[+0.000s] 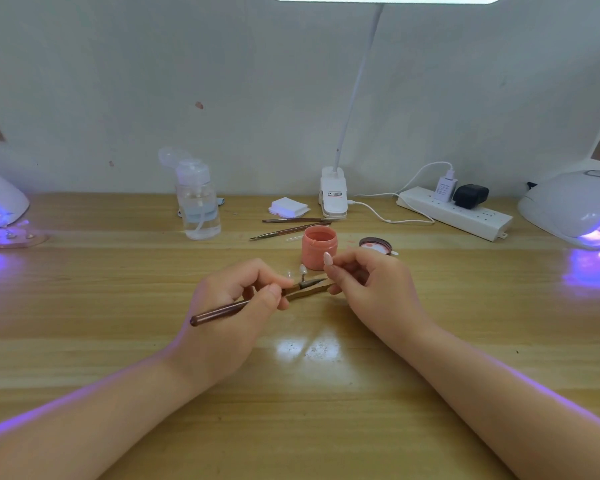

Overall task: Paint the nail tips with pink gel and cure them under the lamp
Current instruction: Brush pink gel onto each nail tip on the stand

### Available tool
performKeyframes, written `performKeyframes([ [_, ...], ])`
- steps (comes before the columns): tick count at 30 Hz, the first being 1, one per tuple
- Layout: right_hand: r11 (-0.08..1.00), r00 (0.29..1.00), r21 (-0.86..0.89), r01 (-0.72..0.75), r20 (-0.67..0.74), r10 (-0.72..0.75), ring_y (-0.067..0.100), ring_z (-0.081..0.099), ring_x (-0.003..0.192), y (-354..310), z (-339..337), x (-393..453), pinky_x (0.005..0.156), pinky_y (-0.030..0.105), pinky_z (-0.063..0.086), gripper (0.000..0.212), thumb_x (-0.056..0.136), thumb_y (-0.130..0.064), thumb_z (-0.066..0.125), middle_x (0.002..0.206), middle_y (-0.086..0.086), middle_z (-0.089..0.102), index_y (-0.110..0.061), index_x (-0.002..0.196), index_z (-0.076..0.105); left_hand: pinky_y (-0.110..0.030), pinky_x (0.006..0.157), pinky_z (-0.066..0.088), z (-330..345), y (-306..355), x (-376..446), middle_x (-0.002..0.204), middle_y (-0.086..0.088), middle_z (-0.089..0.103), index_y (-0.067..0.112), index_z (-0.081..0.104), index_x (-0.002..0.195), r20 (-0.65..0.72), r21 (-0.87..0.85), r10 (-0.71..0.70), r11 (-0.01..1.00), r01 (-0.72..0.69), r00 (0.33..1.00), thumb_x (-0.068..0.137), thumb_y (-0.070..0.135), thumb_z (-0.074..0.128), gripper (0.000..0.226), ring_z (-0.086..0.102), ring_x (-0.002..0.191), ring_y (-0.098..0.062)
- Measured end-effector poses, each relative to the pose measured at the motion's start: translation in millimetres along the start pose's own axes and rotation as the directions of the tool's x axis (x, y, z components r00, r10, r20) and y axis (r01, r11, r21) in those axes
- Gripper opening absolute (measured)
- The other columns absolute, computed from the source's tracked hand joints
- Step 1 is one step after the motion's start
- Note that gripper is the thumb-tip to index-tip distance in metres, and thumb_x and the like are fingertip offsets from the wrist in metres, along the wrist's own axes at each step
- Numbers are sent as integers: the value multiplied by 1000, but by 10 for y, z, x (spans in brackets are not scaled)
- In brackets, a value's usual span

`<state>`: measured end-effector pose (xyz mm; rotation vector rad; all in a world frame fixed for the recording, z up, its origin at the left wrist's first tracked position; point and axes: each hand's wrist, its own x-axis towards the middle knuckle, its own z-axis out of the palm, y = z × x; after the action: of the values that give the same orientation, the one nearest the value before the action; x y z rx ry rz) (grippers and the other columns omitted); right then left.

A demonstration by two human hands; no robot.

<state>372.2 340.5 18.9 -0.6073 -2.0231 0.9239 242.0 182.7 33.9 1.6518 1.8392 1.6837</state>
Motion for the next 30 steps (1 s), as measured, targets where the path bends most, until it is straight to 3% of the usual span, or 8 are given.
performKeyframes([
  [3,1000,1000,3,-1,8,0,5,68,63,3,4,3,61,17,51,8,90,-21,67,73,-1,69,-17,83,69,-23,73,51,6,-6,-9,79,6,74,28,70,87,-26,-71,-9,997,7,1000,82,38,53,19,68,81,-15],
  [6,999,1000,45,-12,23,11,3,68,64,-2,10,4,57,11,46,5,90,-17,67,78,-8,71,-18,85,68,-14,76,49,34,-15,19,83,5,75,25,70,93,-50,-122,-52,992,45,997,87,25,56,16,69,84,-7],
  [12,1000,1000,29,-5,30,4,6,68,65,-15,2,-2,58,18,50,12,90,-22,66,77,-3,70,-11,89,71,-17,68,48,49,-32,34,87,10,74,30,70,97,-101,-113,-107,989,96,989,93,22,59,14,65,79,-17],
  [15,999,1000,43,-12,15,12,10,69,65,-25,3,-2,58,18,50,12,89,-23,67,78,-1,71,-12,88,72,-11,62,45,56,14,20,88,12,74,35,69,98,-86,-71,-69,996,63,994,87,29,57,18,62,70,-4],
  [20,999,1000,37,-19,-2,19,12,68,62,-35,-4,-8,60,22,53,6,88,-20,69,75,0,70,-14,86,72,-22,63,47,26,27,-2,83,8,73,32,70,93,-38,33,3,999,-1,999,84,25,58,17,59,67,-12],
  [23,999,1000,42,-26,5,26,11,67,63,-33,-6,-8,62,22,54,5,88,-18,69,77,-2,71,-13,88,72,-15,67,46,17,41,-12,85,10,72,31,69,92,-71,9,29,1000,-29,997,84,28,57,14,61,74,-5],
  [27,999,1000,23,-25,0,25,10,67,62,-39,-8,-10,61,19,52,3,87,-13,70,74,-2,71,-15,86,72,-20,69,51,51,46,-3,88,10,74,33,71,99,-48,23,2,1000,-1,999,85,25,58,21,65,78,-12],
  [30,1000,1000,0,-23,-22,23,12,67,62,-52,-9,-15,62,21,54,10,86,-12,70,69,-3,69,-20,81,70,-14,72,49,19,32,-16,85,7,74,29,73,93,-27,15,35,999,-35,999,83,21,60,18,67,79,-9],
])
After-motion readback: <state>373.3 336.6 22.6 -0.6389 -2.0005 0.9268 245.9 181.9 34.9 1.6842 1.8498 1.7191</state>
